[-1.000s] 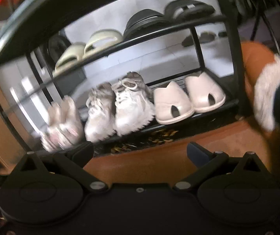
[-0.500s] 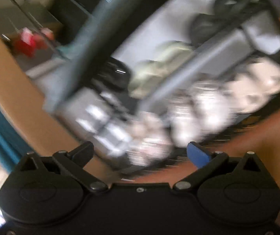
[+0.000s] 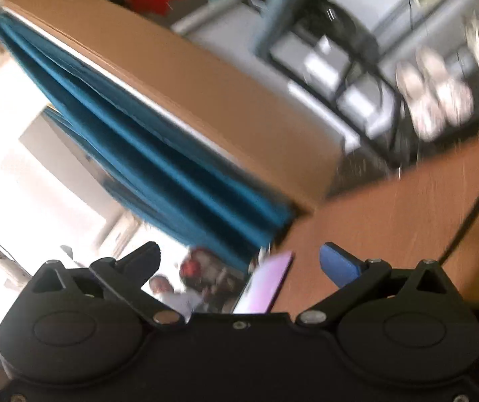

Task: Organize scattered shoes
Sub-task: 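Turn both tools toward the beige lace-up heeled shoes by the white fan base, then grasp one beige heeled shoe with the left tool and lift it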

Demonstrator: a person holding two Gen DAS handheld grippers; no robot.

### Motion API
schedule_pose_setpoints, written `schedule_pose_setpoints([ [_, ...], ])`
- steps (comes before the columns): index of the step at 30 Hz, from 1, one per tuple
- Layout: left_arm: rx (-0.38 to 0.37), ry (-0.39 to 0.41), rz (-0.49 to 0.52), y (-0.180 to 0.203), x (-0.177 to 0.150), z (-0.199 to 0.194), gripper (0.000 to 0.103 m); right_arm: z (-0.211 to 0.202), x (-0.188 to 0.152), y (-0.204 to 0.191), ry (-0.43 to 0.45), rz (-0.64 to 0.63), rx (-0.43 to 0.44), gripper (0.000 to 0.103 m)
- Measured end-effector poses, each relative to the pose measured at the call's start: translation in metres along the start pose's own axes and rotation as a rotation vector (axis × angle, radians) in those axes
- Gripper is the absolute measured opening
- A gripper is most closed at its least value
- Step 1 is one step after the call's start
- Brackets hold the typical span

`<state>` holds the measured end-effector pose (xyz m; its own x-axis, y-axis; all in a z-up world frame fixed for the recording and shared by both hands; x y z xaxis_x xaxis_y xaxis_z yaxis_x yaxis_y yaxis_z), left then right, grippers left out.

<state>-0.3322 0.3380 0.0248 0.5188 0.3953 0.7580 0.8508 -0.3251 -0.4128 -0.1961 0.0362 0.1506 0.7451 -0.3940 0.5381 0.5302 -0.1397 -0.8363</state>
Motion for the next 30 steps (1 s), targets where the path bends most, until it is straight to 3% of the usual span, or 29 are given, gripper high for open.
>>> schedule_pose_setpoints([
  [1, 0.036, -0.007, -0.047, -0.016, 0.010, 0.004, 0.102, 0.005, -0.003, -0.009, -0.019, -0.009, 0.011, 0.103],
  [3, 0.039, 0.017, -0.115, -0.041, 0.035, 0.006, 0.102, 0.011, -0.006, -0.022, -0.034, -0.038, 0.037, 0.103],
  [6, 0.073, 0.072, -0.225, -0.081, 0.084, 0.006, 0.102, 0.009, -0.004, -0.049, -0.004, -0.127, 0.066, 0.103],
  [9, 0.120, 0.080, -0.207, -0.099, 0.106, 0.004, 0.102, -0.010, 0.008, -0.079, 0.072, -0.223, 0.050, 0.103],
  [12, 0.003, 0.040, -0.055, -0.088, 0.103, 0.015, 0.102, -0.028, 0.024, -0.106, 0.150, -0.349, -0.053, 0.103],
  [14, -0.181, 0.021, 0.053, -0.068, 0.076, 0.027, 0.102, -0.030, 0.032, -0.112, 0.143, -0.427, -0.164, 0.103],
  [16, -0.331, -0.044, 0.143, -0.047, 0.040, 0.046, 0.102, -0.029, 0.035, -0.108, 0.111, -0.408, -0.225, 0.103],
  [18, -0.350, -0.064, 0.154, -0.037, 0.014, 0.057, 0.101, -0.025, 0.034, -0.097, 0.069, -0.350, -0.262, 0.103],
  [21, -0.304, -0.036, 0.217, -0.026, -0.006, 0.060, 0.101, -0.007, 0.022, -0.075, -0.029, -0.237, -0.293, 0.103],
  [27, -0.209, 0.212, 0.601, 0.008, -0.040, 0.064, 0.102, 0.037, -0.025, -0.044, -0.298, -0.009, -0.237, 0.103],
  [29, -0.197, 0.217, 0.686, 0.017, -0.050, 0.070, 0.100, 0.038, -0.034, -0.046, -0.325, 0.004, -0.229, 0.103],
  [30, -0.218, 0.186, 0.674, 0.018, -0.050, 0.074, 0.097, 0.039, -0.034, -0.046, -0.325, 0.005, -0.233, 0.103],
])
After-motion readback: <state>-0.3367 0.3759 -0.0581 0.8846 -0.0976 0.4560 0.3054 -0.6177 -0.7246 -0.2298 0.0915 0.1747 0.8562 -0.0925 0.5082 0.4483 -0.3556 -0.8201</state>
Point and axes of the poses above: each gripper's, at about its wrist camera, not at the fingertips, and z roughly the way its jaws point, y to its right, x to its top, the point moved 3 cm from there along z, roughly the way its jaws point, and after that the axes turned 14 degrees about x, right-handed, at the moved point
